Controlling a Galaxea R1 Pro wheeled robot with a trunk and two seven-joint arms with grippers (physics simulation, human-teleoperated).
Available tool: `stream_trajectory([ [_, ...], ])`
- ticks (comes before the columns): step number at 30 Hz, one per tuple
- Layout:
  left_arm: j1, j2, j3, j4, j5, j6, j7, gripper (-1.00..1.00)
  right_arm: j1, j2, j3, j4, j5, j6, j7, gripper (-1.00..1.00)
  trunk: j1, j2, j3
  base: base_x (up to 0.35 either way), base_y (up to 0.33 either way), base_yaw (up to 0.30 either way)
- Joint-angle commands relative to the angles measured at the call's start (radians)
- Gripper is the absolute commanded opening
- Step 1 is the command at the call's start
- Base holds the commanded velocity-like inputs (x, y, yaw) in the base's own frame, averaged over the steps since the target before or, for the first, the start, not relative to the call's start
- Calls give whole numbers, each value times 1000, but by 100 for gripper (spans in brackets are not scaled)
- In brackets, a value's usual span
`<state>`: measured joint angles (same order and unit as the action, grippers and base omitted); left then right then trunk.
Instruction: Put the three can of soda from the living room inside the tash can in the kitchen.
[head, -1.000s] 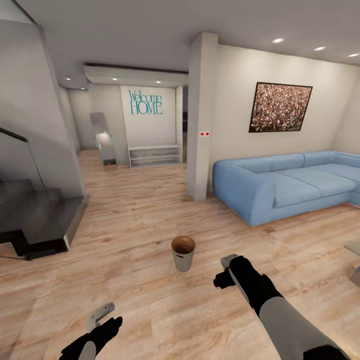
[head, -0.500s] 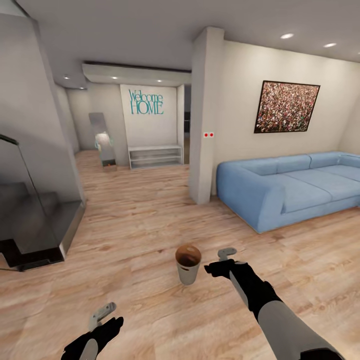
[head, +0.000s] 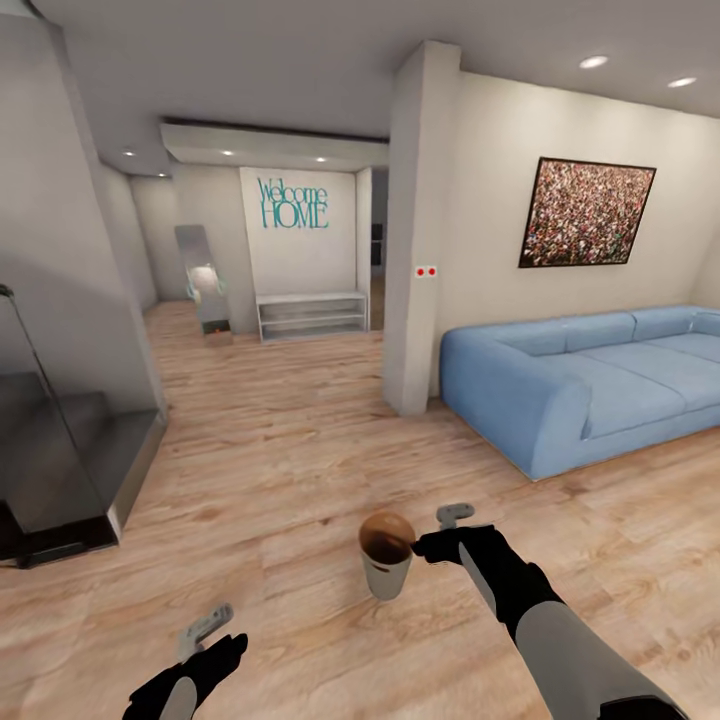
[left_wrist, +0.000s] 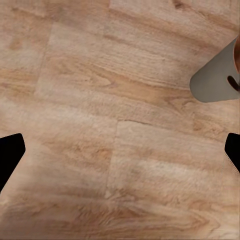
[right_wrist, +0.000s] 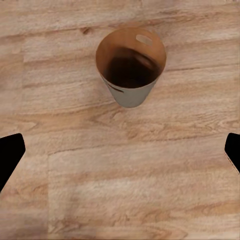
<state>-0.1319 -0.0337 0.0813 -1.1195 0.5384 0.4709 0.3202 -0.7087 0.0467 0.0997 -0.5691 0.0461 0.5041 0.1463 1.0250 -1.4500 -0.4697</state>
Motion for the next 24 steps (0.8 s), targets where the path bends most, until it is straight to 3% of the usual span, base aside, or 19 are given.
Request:
stream_trajectory([
  [1, 0, 0, 0, 0, 0, 0, 0, 100, 0, 0, 0, 0, 0, 0, -3, 100, 0, 0, 0, 340, 67, 0],
  [24, 0, 0, 0, 1, 0, 0, 0, 100, -2, 2, 13, -2, 12, 10, -82, 100, 0, 0, 0, 345, 8, 0],
])
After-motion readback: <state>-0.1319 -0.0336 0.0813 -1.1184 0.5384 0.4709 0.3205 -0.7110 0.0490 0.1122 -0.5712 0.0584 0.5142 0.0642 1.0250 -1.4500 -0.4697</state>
